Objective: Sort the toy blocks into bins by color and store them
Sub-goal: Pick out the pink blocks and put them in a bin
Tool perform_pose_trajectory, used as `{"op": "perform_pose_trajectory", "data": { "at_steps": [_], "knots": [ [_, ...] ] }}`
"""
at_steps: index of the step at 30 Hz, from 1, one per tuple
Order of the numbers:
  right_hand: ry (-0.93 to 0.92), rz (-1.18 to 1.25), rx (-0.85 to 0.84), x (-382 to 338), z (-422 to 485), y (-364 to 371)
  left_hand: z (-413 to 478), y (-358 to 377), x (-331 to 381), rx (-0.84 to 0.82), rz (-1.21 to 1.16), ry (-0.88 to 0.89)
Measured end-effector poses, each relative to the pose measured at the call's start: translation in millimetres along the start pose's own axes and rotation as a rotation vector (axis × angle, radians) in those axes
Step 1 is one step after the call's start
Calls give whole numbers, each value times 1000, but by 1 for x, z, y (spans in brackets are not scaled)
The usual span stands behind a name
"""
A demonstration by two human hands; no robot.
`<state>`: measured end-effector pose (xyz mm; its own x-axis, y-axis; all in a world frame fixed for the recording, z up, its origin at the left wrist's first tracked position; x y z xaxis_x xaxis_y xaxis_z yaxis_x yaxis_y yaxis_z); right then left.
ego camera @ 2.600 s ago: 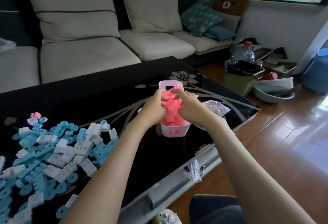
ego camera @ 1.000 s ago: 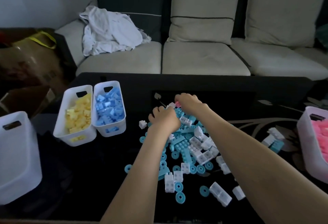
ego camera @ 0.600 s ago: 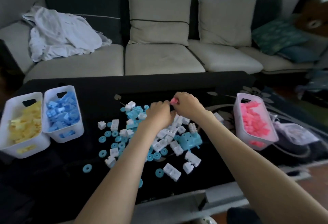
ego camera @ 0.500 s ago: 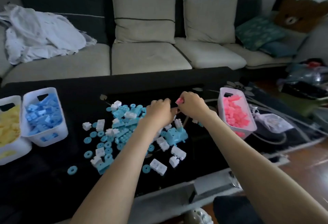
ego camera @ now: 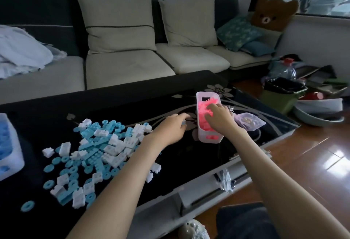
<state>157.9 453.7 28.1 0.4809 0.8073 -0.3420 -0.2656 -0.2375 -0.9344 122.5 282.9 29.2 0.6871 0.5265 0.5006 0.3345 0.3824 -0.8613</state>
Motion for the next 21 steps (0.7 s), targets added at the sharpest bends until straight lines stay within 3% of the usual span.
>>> {"op": "perform_pose_trajectory", "data": {
  "at_steps": [7, 11, 17, 21],
  "knots": [
    [-63, 28, 85, -4, 0, 5, 5, -5, -4, -6, 11, -18],
    [-235, 132, 113, -40, -14, -1, -3, -22, -6, 9, 19, -51],
    [-551, 191, -42, -128, -59, 16, -51, -66, -41, 17, 156, -214],
    [-687, 123, -194, -204, -96, 45, -127, -94, -82, -101, 237, -392]
  ]
}}
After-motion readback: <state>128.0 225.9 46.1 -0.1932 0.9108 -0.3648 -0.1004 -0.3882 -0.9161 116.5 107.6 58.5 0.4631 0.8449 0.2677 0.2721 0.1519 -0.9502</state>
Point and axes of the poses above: each hand's wrist, its own z-axis towards the middle knuckle, its own y-axis out of the palm, x = y × z, the point moved 5 cm from there along z, towards the middle knuckle, and after that the axes turned 8 degrees about y, right-handed, at the moved point
